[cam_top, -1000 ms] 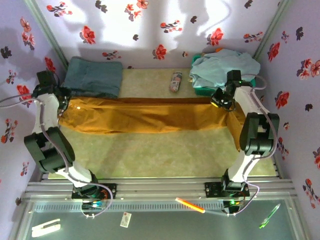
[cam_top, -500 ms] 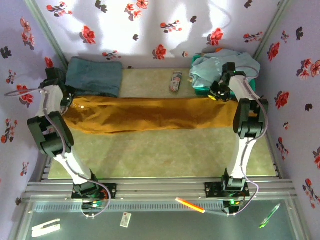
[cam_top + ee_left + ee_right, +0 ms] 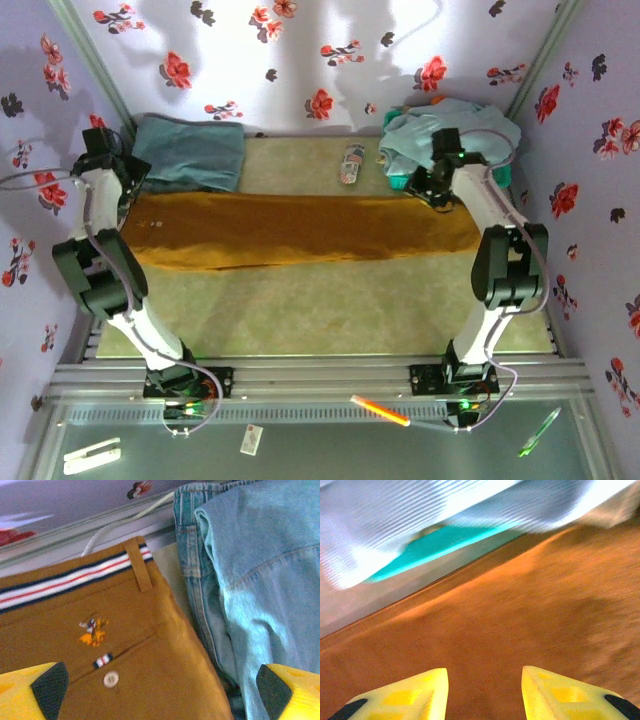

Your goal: Fold and stack the trousers

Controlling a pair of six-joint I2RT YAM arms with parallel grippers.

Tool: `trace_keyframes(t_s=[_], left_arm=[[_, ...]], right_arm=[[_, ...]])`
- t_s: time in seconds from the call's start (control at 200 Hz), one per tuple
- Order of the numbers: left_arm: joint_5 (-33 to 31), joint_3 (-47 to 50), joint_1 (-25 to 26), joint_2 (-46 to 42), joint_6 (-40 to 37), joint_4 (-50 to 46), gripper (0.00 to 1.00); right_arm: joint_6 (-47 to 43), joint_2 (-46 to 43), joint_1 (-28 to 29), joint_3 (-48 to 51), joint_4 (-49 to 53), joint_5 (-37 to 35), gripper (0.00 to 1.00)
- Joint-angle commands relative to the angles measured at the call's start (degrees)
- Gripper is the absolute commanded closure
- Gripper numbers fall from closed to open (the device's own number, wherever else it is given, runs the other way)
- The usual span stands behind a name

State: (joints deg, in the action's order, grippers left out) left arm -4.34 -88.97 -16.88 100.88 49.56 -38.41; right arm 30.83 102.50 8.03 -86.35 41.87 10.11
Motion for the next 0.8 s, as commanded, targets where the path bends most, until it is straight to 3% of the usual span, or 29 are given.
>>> trace_keyframes(t_s=[0.0, 0.19, 0.26, 0.39, 0.565, 0.795], left_arm=[[3.1, 11.3, 4.4, -8.7, 2.2, 3.8, 0.03], [4.1, 31.2, 11.8, -14.5, 3.5, 15.9, 0.2], [4.0, 36.3, 12.1, -14.7, 4.1, 18.9, 0.26], [1.0, 44.6, 11.9, -16.9, 4.2, 20.6, 0.28], [-0.6, 53.4, 10.7, -23.5, 4.9, 18.8, 0.29], [-0.8, 61.1, 9.7, -40.0, 5.4, 9.0, 0.29]], right_arm=[[3.6, 0.1, 6.5, 3.5, -5.5, 1.7, 0.57], [8.3, 6.3, 15.8, 6.0, -13.7, 5.6, 0.65], [9.8, 9.2, 16.7, 7.1, -15.4, 6.0, 0.7], [10.9, 11.2, 16.3, 14.6, -18.2, 5.8, 0.76], [10.0, 6.6, 15.6, 25.6, -19.2, 6.6, 0.72], [7.5, -3.4, 11.8, 32.2, -15.3, 9.2, 0.65]])
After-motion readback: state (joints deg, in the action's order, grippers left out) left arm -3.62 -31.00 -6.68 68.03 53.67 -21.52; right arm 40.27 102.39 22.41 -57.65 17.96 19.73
